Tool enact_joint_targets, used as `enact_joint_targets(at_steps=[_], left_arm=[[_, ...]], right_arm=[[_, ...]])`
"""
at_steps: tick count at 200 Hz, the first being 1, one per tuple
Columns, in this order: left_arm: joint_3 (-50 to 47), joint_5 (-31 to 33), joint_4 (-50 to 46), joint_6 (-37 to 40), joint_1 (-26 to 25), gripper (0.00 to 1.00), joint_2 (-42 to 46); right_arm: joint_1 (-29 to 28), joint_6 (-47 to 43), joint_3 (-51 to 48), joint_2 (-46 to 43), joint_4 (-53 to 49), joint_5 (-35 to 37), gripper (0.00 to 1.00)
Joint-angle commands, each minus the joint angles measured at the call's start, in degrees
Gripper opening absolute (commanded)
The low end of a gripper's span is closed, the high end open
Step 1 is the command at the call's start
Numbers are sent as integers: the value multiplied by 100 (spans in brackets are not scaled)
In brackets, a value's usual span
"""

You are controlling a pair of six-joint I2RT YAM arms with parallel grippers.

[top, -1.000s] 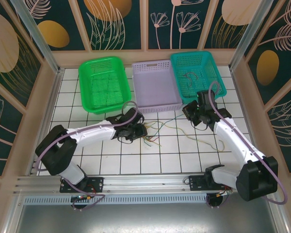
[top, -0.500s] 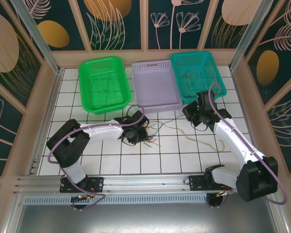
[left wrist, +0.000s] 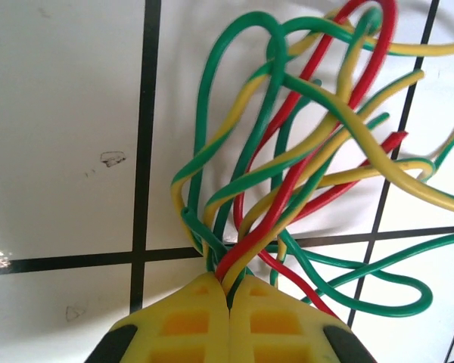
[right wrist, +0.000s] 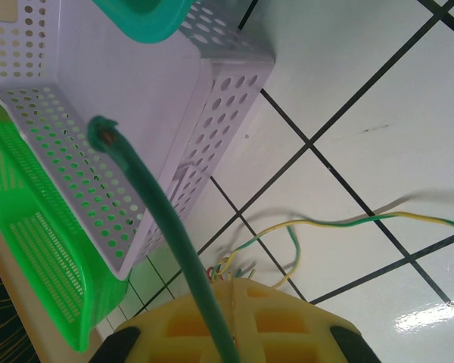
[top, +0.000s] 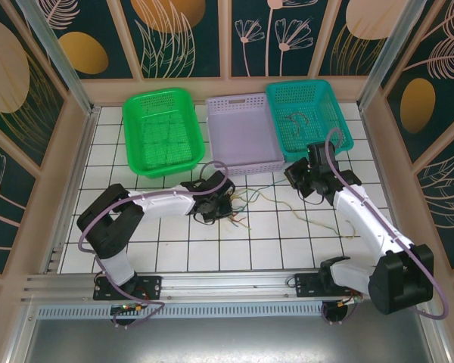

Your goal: Untangle the cables

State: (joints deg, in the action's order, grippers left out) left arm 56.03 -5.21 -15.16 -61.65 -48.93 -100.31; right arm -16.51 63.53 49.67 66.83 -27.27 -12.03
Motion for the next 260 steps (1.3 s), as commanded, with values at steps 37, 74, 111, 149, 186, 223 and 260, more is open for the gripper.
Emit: enact_joint_targets(at_steps=[37,74,111,149,186,223,260], left_arm=[[-509,813,-488,-18,141,0,893],[-1450,750,-535,-207,763,0,2020],[-1899,786,-756,-207,1126,0,2758],[-2082,1004,-960,-304,1144,0,2940],[-2079,1168,-1043,-405,1147,0,2977],[-1871,1042,-916,-375,1144,19,2656],[-1630,1077,-853,-264,1147,3,2372]], right_arm=[[594,-587,113,-357,-778,539,0],[1203,-933,220,-486,-1234,1166,0],[1551,-982,390,-381,-1088,1486,0],[1639,-1109,735,-133,-1064,1589,0],[1566,-1112,945,-136,-923,1106,0],[1239,-988,1695,-196,-1163,592,0],[935,-1034,2604,-354,-1913,1021,0]])
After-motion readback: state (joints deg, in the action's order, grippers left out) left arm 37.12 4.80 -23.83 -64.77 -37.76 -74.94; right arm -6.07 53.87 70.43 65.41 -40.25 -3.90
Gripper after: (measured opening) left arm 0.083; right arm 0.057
